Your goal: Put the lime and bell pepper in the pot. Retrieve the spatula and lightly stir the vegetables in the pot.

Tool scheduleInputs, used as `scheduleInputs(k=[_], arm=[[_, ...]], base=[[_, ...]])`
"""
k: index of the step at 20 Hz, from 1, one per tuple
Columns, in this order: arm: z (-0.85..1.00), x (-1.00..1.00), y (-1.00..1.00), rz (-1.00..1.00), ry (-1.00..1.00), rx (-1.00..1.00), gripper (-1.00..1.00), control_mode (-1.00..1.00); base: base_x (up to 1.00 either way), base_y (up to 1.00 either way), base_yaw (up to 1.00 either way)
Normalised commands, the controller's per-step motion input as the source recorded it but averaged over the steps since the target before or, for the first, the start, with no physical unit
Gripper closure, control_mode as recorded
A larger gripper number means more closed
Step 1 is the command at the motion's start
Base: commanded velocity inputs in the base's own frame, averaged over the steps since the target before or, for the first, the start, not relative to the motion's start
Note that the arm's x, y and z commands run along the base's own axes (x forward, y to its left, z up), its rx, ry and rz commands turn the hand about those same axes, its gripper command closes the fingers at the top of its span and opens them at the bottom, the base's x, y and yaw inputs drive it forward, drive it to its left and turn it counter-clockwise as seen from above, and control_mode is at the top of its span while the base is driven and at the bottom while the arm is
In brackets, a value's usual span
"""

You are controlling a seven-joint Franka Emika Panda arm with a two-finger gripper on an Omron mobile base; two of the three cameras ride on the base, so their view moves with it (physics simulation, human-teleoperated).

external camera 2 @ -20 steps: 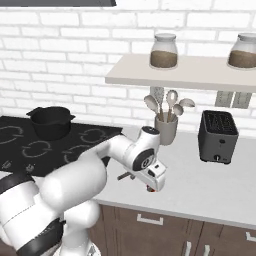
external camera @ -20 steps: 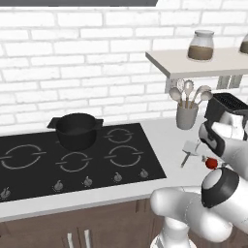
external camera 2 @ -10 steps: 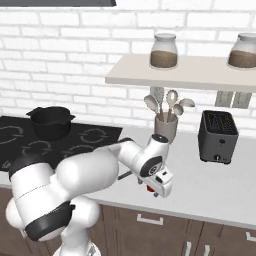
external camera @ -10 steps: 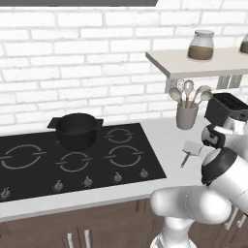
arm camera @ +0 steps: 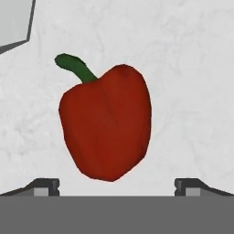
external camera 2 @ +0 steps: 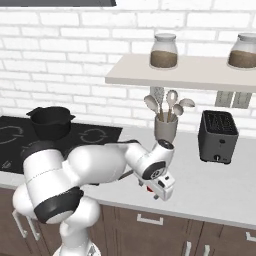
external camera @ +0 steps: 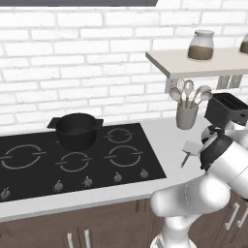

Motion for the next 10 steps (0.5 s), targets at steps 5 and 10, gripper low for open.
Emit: scheduleInputs(k=[5, 10], arm=[[-0.18, 0.19, -0.09, 0.00, 0.00, 0.07, -1.00, -1.00], [-0.16, 0.32, -0.02, 0.00, 0.01, 0.04, -1.00, -1.00]], base=[[0.00, 0.00, 0.00], [0.00, 0.00, 0.00]])
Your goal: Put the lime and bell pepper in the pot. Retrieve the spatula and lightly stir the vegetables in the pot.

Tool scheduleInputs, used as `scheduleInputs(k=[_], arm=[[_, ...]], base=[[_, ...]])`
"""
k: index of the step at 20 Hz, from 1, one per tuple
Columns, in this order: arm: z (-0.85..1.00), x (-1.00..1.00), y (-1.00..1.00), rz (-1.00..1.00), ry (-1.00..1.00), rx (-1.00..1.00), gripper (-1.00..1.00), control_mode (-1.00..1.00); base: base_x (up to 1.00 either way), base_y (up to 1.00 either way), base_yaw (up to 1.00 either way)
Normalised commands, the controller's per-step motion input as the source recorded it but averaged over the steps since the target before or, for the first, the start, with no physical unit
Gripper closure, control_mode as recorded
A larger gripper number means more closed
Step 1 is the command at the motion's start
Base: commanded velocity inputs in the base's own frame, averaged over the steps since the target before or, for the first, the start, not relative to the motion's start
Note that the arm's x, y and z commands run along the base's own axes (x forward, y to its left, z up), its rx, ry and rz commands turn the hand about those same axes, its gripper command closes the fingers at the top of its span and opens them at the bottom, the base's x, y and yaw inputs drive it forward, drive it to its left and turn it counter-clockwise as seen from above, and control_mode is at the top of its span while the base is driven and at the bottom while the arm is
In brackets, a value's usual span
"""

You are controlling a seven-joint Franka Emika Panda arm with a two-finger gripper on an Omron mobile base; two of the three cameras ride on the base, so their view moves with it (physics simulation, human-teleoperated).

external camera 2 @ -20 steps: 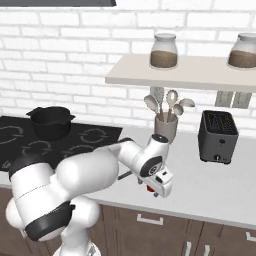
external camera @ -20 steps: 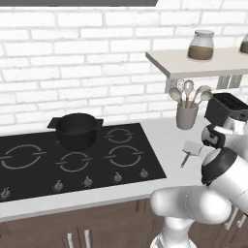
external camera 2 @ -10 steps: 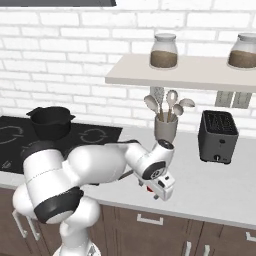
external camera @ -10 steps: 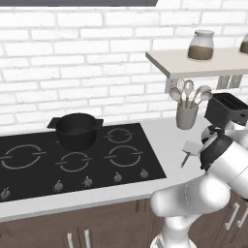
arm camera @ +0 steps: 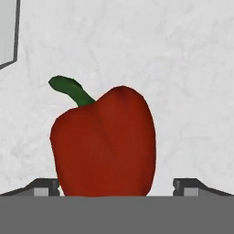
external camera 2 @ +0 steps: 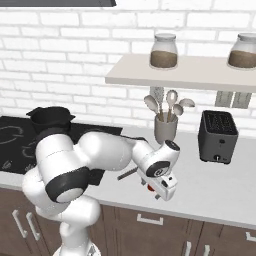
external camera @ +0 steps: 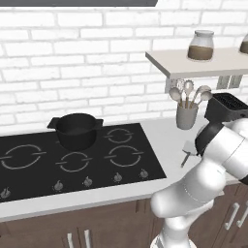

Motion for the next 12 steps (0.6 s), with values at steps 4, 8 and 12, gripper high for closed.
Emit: scheduleInputs(k=[4, 8, 12], arm=[[-0.13, 0.38, 0.00, 0.00, 0.01, 0.04, -1.00, -1.00], [-0.26, 0.31, 0.00, 0.00, 0.00, 0.02, -1.00, -1.00], [-0.34, 0.28, 0.00, 0.00, 0.00, 0.02, 1.00, -1.00]], base=[[0.00, 0.00, 0.00], [0.00, 0.00, 0.00], [0.00, 0.00, 0.00]])
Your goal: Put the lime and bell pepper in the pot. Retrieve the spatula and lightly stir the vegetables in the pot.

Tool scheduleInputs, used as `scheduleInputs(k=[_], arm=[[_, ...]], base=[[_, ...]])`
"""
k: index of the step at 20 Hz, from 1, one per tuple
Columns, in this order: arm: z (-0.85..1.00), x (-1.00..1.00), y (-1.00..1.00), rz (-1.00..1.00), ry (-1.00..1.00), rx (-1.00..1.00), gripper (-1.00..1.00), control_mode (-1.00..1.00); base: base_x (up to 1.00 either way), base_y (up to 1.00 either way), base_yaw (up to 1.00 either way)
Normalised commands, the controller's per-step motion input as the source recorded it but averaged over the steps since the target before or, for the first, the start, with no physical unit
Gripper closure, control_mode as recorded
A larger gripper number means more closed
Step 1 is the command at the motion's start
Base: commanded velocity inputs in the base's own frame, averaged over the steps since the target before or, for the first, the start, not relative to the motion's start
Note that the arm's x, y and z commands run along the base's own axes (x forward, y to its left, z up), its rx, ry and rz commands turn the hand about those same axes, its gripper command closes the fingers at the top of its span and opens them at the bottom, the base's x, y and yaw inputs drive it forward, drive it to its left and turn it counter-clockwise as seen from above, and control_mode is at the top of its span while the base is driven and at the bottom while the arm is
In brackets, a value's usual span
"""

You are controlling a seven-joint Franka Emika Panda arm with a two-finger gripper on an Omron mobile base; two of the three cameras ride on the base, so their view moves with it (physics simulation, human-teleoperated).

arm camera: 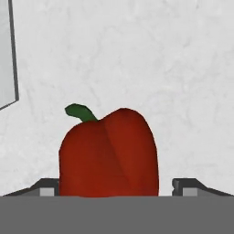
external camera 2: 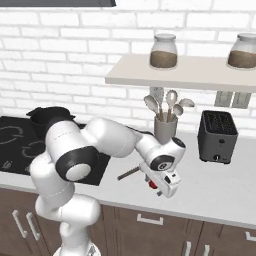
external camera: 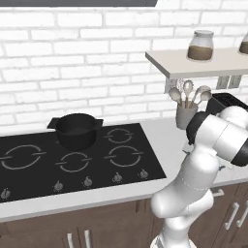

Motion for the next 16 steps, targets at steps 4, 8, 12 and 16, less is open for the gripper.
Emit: scheduleInputs(k=[4, 8, 12, 16], arm=[[-0.18, 0.22, 0.00, 0.00, 0.01, 0.00, 1.00, -1.00], [0.00, 0.00, 0.00, 0.00, 0.00, 0.00, 1.00, -1.00], [0.08, -0.52, 0.34, 0.05, -0.12, 0.01, 1.00, -1.00], [0.60, -0.82, 0.63, 0.08, -0.13, 0.00, 1.00, -1.00]], base=[[0.00, 0.00, 0.00], [0.00, 0.00, 0.00], [0.00, 0.00, 0.00], [0.00, 0.00, 0.00]])
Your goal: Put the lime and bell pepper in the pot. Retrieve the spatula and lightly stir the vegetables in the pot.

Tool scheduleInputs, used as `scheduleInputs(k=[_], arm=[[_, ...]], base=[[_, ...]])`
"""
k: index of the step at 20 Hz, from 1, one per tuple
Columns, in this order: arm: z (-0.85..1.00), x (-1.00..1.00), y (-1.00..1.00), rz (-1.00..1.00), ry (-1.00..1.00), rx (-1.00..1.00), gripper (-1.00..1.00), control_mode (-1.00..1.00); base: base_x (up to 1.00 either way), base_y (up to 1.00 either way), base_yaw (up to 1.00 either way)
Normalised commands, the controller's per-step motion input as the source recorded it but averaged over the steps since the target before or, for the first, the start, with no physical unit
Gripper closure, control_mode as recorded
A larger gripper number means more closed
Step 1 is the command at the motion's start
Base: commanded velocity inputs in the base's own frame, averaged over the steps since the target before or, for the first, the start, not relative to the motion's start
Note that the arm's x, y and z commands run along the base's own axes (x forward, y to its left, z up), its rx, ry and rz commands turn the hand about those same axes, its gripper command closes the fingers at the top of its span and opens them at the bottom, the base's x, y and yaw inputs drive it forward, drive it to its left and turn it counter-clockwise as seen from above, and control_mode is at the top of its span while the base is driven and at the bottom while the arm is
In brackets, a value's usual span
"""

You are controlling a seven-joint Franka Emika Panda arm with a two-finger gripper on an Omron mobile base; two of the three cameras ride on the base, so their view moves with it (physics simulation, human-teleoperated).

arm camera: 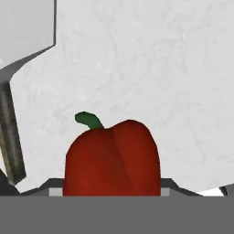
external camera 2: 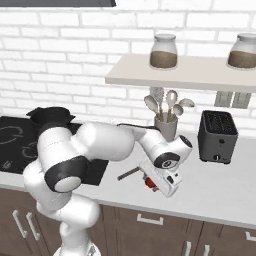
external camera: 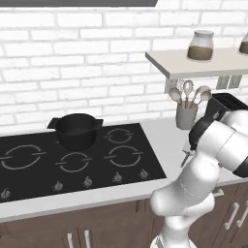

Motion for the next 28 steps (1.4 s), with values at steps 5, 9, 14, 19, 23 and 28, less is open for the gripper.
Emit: scheduleInputs(k=[5, 9, 14, 19, 23, 28], arm=[[0.79, -0.56, 0.84, 0.11, -0.18, 0.00, 1.00, -1.00], [0.74, -0.09, 0.99, 0.14, -0.32, -0.01, 1.00, -1.00], [0.58, -0.14, 1.00, 0.07, -0.33, -0.05, 1.00, -1.00], [0.94, -0.09, 1.00, 0.00, -0.03, -0.11, 1.00, -1.00], [0.89, 0.00, 1.00, 0.00, 0.09, -0.18, 1.00, -1.00], [0.31, 0.00, 0.51, -0.02, 0.22, -0.17, 1.00, -1.00]], base=[[0.00, 0.00, 0.00], [0.00, 0.00, 0.00], [0.00, 0.00, 0.00], [0.00, 0.00, 0.00], [0.00, 0.00, 0.00], [0.00, 0.00, 0.00]])
